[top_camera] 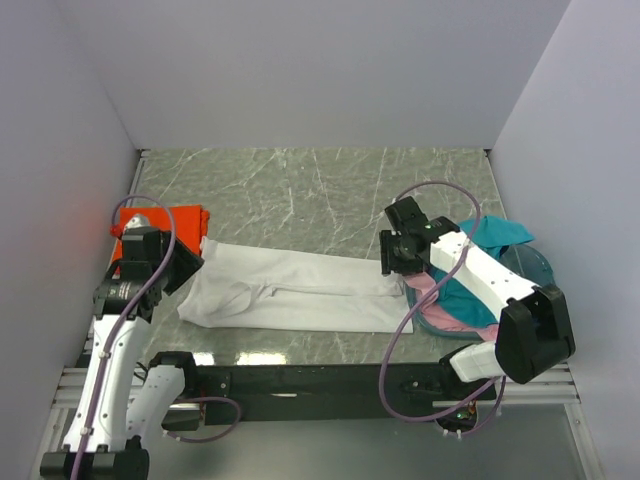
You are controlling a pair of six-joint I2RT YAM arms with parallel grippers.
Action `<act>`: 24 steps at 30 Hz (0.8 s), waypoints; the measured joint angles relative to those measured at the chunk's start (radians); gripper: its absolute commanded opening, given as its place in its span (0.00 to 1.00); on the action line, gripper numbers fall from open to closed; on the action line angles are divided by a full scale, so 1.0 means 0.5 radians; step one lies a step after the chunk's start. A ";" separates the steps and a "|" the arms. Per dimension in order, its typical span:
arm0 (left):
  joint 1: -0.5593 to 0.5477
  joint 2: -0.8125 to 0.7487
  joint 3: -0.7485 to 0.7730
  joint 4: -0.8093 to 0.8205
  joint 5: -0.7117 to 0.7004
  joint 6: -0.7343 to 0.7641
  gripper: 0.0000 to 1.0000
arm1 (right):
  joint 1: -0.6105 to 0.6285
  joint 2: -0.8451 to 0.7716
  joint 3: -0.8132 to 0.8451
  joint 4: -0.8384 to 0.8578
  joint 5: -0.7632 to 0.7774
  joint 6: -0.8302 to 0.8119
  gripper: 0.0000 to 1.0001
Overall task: Fold and stack the t-shirts
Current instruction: Fold the tshirt
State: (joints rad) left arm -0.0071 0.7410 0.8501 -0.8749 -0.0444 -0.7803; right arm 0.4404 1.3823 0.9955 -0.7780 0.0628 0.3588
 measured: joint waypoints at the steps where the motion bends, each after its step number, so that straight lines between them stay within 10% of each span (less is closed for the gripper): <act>1: 0.000 0.028 0.001 0.025 0.017 0.000 0.59 | 0.010 0.000 0.015 0.003 -0.002 -0.001 0.56; 24: -0.333 0.851 -0.381 1.131 0.485 -0.256 0.61 | 0.208 0.494 0.085 0.384 -0.167 0.028 0.56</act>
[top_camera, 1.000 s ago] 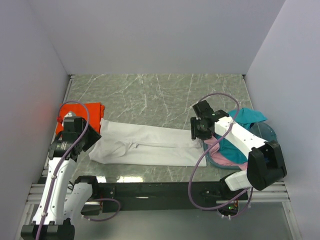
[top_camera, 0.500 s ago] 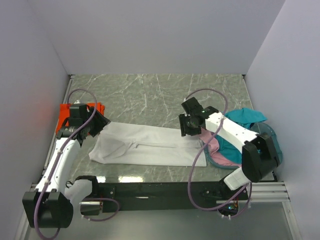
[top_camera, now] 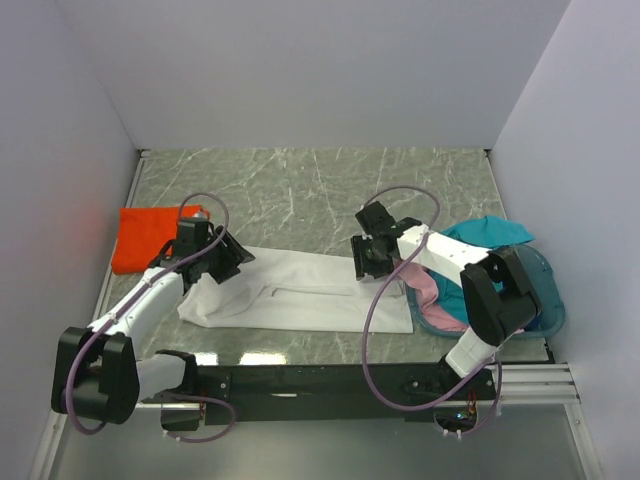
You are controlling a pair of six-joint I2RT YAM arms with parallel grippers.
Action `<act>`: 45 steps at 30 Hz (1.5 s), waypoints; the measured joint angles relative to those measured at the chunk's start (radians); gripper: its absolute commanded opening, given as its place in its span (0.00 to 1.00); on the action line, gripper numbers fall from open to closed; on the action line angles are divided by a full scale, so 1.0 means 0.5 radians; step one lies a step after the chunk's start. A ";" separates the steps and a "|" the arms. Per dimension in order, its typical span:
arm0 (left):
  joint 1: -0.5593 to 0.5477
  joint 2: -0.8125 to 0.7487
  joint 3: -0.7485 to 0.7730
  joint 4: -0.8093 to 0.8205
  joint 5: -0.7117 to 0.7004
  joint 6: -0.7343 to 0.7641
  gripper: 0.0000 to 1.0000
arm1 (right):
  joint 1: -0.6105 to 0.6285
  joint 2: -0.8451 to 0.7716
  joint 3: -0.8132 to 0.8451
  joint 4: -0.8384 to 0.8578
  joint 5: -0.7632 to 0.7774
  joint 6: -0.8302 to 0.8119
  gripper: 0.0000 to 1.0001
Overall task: Fold and stack the t-shirts
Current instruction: Fold the tshirt
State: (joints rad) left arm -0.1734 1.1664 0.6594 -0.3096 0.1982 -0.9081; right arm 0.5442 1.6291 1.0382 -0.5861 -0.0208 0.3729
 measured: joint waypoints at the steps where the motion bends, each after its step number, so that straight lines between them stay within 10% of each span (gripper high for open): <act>1: -0.007 0.008 -0.020 0.012 0.008 -0.008 0.61 | 0.002 0.003 -0.014 0.006 -0.002 0.002 0.55; 45: -0.249 -0.111 -0.356 0.163 0.174 -0.248 0.62 | 0.293 -0.090 -0.214 -0.043 0.004 0.217 0.54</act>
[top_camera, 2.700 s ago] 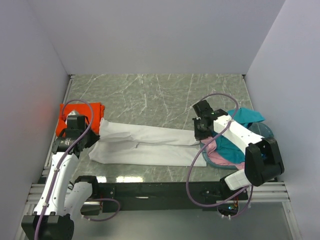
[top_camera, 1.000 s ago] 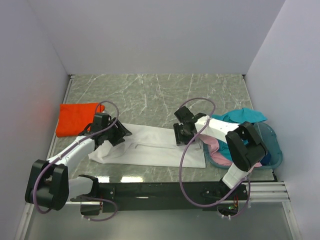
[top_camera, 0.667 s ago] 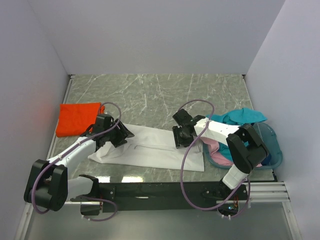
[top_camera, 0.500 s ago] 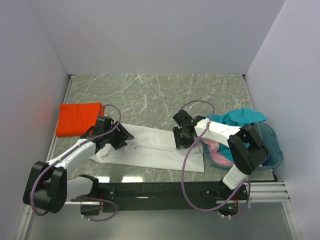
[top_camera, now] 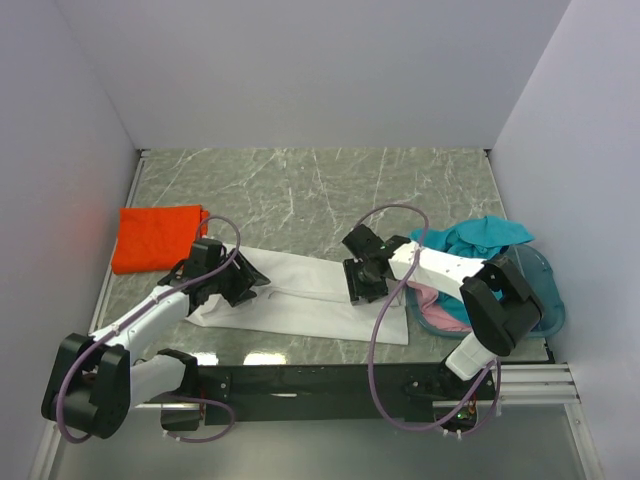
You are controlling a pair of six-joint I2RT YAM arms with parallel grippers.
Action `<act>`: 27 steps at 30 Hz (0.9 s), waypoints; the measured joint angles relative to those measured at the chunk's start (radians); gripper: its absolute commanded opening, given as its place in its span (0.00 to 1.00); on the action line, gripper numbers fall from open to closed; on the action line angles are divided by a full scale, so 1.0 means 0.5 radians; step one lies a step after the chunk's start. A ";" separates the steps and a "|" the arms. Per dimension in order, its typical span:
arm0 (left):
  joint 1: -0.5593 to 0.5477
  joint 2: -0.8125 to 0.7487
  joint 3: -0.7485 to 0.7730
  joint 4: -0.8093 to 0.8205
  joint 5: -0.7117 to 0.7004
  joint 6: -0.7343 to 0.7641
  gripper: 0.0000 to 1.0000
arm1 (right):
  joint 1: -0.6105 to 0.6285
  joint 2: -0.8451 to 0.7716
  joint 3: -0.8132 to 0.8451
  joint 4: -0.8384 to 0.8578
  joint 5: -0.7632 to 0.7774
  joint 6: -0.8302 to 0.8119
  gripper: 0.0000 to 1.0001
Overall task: Fold and stack the t-shirts
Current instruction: Fold the tshirt
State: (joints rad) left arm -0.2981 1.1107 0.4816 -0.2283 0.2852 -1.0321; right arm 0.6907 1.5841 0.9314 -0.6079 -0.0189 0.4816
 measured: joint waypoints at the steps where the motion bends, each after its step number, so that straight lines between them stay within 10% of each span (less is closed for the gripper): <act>1: -0.001 -0.002 -0.006 0.000 0.011 -0.007 0.62 | 0.007 -0.001 -0.014 -0.002 -0.002 0.005 0.54; 27: -0.005 0.071 0.414 -0.201 -0.304 0.166 0.64 | 0.080 -0.170 -0.045 -0.102 0.003 0.069 0.54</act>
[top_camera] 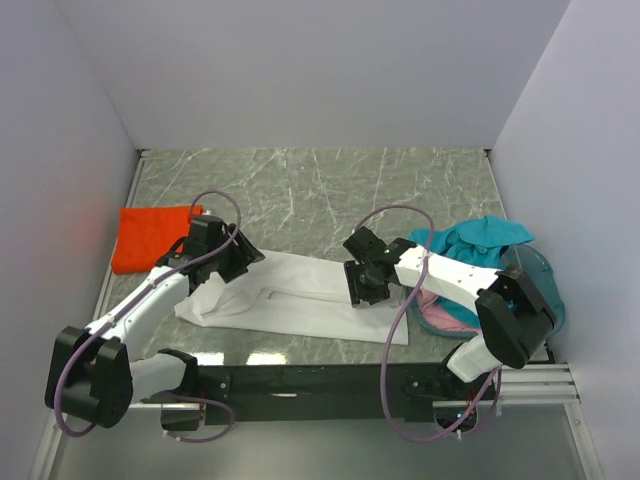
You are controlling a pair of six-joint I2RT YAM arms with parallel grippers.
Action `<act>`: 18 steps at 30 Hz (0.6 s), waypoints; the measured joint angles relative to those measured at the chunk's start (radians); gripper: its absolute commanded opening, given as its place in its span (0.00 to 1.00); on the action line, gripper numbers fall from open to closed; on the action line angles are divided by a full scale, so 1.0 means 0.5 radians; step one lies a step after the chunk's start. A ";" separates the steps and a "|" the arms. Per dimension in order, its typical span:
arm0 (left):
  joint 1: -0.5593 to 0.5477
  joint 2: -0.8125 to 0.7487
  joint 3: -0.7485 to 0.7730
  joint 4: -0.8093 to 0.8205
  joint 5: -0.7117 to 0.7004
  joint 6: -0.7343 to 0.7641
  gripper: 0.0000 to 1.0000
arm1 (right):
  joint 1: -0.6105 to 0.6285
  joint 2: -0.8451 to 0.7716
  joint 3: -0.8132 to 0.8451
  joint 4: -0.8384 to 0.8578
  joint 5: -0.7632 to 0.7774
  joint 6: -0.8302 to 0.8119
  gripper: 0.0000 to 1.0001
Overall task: Fold and stack the t-shirts
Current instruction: Fold the tshirt
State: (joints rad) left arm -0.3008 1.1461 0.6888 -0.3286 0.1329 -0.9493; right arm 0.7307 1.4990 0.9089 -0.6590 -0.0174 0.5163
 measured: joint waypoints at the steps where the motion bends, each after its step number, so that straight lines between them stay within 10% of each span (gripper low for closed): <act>1: 0.000 0.031 -0.001 -0.008 -0.015 0.013 0.64 | 0.000 0.001 0.011 -0.011 0.010 0.002 0.54; 18: 0.000 0.063 -0.222 0.004 0.057 0.023 0.64 | -0.181 0.029 0.074 -0.024 0.181 0.026 0.56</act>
State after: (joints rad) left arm -0.3008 1.1774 0.5777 -0.3267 0.1616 -0.9379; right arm 0.6403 1.5135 0.9459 -0.6708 0.0731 0.5293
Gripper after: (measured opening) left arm 0.640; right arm 0.553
